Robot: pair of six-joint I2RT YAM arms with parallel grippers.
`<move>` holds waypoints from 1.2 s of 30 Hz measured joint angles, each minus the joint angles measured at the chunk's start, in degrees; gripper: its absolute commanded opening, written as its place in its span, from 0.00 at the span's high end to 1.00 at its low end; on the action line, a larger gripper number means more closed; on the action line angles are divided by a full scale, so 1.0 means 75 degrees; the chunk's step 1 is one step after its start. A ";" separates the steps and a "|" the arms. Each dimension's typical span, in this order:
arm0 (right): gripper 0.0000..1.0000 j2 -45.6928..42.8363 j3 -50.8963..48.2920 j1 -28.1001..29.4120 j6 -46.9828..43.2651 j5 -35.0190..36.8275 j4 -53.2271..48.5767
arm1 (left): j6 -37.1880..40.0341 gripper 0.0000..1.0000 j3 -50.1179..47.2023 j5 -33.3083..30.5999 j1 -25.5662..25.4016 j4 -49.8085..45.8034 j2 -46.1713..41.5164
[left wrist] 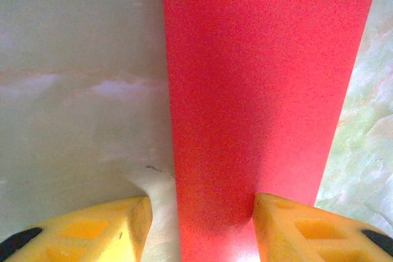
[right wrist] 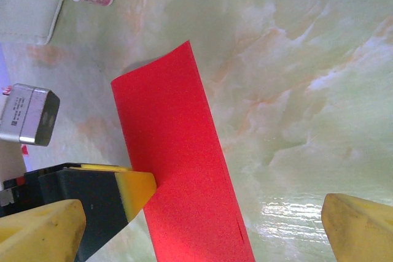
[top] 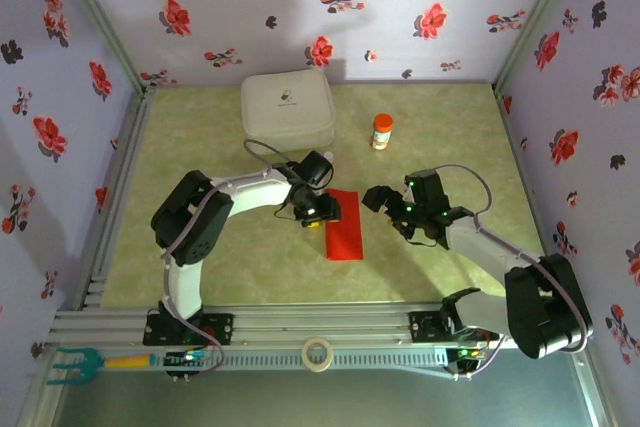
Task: Fold a paper plane with a square sheet of paper (pick it up from the middle)
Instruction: First fold the square sheet of paper in half at the center of the table.
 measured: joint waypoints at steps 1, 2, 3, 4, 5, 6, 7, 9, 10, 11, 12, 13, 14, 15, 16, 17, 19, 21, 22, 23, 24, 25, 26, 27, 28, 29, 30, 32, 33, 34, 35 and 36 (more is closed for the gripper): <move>0.01 0.0026 0.0000 0.0000 0.0000 0.0000 -0.0003 | 0.0000 0.50 0.0003 -0.0006 -0.0006 -0.0003 0.0000; 0.01 0.0044 0.0000 0.0000 0.0000 0.0000 -0.0003 | 0.0000 0.49 0.0009 -0.0023 -0.0012 -0.0015 0.0006; 0.01 0.0055 0.0000 0.0000 0.0000 0.0000 0.0000 | -0.0009 0.49 0.0017 -0.0035 -0.0017 -0.0020 0.0012; 0.01 0.0064 0.0000 0.0000 0.0000 0.0000 0.0000 | -0.0020 0.50 0.0020 -0.0050 -0.0017 -0.0023 0.0012; 0.01 0.0073 0.0000 0.0000 0.0000 0.0000 0.0000 | -0.0023 0.50 0.0023 -0.0055 -0.0017 -0.0023 0.0012; 0.01 0.0087 0.0000 0.0000 0.0000 0.0000 0.0000 | -0.0023 0.50 0.0023 -0.0070 -0.0026 -0.0026 0.0012; 0.01 0.0099 0.0000 0.0000 0.0000 0.0000 0.0000 | -0.0023 0.50 0.0026 -0.0087 -0.0032 -0.0038 0.0012; 0.01 0.0122 0.0000 0.0000 0.0000 -0.0003 0.0000 | -0.0023 0.50 0.0029 -0.0093 -0.0035 -0.0050 0.0015; 0.01 0.0134 0.0000 0.0000 0.0000 -0.0006 0.0000 | -0.0026 0.50 0.0029 -0.0093 -0.0035 -0.0050 0.0015; 0.01 0.0143 0.0000 0.0000 0.0000 -0.0006 0.0000 | -0.0029 0.50 0.0029 -0.0096 -0.0035 -0.0050 0.0015; 0.01 0.0149 0.0000 0.0000 0.0000 -0.0009 0.0000 | -0.0047 0.50 0.0029 -0.0111 -0.0035 -0.0050 0.0015; 0.01 0.0149 0.0000 0.0000 0.0000 -0.0015 0.0000 | -0.0052 0.50 0.0029 -0.0125 -0.0047 -0.0050 0.0015; 0.01 0.0149 0.0000 0.0000 0.0000 -0.0023 0.0000 | -0.0055 0.49 0.0032 -0.0146 -0.0052 -0.0050 0.0015; 0.01 0.0149 0.0000 0.0000 0.0000 -0.0026 0.0000 | -0.0055 0.49 0.0050 -0.0166 -0.0064 -0.0058 0.0023; 0.01 0.0149 0.0000 0.0000 0.0000 -0.0026 0.0000 | -0.0055 0.49 0.0076 -0.0189 -0.0073 -0.0085 0.0044; 0.01 0.0152 0.0000 0.0000 0.0000 -0.0026 0.0000 | -0.0055 0.49 0.0105 -0.0204 -0.0076 -0.0117 0.0058; 0.01 0.0152 0.0000 0.0000 0.0000 -0.0023 0.0000 | -0.0055 0.49 0.0181 -0.0213 -0.0082 -0.0210 0.0099; 0.01 0.0154 0.0000 0.0000 0.0000 -0.0026 0.0000 | -0.0055 0.49 0.0219 -0.0216 -0.0085 -0.0256 0.0119; 0.01 0.0154 0.0000 0.0000 0.0000 -0.0023 0.0000 | -0.0055 0.49 0.0227 -0.0221 -0.0085 -0.0271 0.0122; 0.01 0.0154 0.0000 0.0000 0.0000 -0.0026 0.0000 | -0.0055 0.49 0.0230 -0.0230 -0.0093 -0.0277 0.0128; 0.01 0.0154 0.0000 0.0000 0.0000 -0.0023 0.0000 | -0.0055 0.49 0.0233 -0.0236 -0.0096 -0.0280 0.0128; 0.01 0.0154 0.0000 0.0000 0.0000 -0.0026 -0.0003 | -0.0055 0.49 0.0245 -0.0245 -0.0099 -0.0291 0.0131; 0.01 0.0154 0.0000 0.0000 0.0000 -0.0026 0.0000 | -0.0055 0.49 0.0259 -0.0254 -0.0099 -0.0312 0.0143; 0.01 0.0154 0.0000 0.0000 0.0000 -0.0026 -0.0003 | -0.0052 0.49 0.0274 -0.0259 -0.0105 -0.0329 0.0152; 0.01 0.0154 0.0000 0.0000 0.0000 -0.0023 0.0000 | -0.0050 0.49 0.0286 -0.0262 -0.0105 -0.0341 0.0157; 0.01 0.0154 0.0000 0.0000 0.0000 -0.0023 -0.0003 | -0.0050 0.49 0.0303 -0.0262 -0.0105 -0.0367 0.0163; 0.01 0.0154 0.0000 0.0000 0.0000 -0.0026 0.0000 | -0.0047 0.49 0.0315 -0.0265 -0.0105 -0.0379 0.0175; 0.01 0.0154 0.0000 0.0000 0.0000 -0.0023 -0.0003 | -0.0047 0.48 0.0332 -0.0265 -0.0111 -0.0396 0.0192; 0.01 0.0154 0.0000 0.0000 0.0000 -0.0026 0.0000 | -0.0047 0.48 0.0347 -0.0268 -0.0111 -0.0408 0.0198; 0.01 0.0154 0.0000 0.0000 0.0000 -0.0026 -0.0003 | -0.0047 0.48 0.0364 -0.0268 -0.0111 -0.0425 0.0210; 0.01 0.0157 0.0000 0.0000 0.0000 -0.0023 0.0000 | -0.0047 0.48 0.0379 -0.0268 -0.0111 -0.0443 0.0213; 0.01 0.0160 0.0000 0.0000 0.0000 -0.0023 0.0000 | -0.0047 0.48 0.0388 -0.0268 -0.0111 -0.0455 0.0221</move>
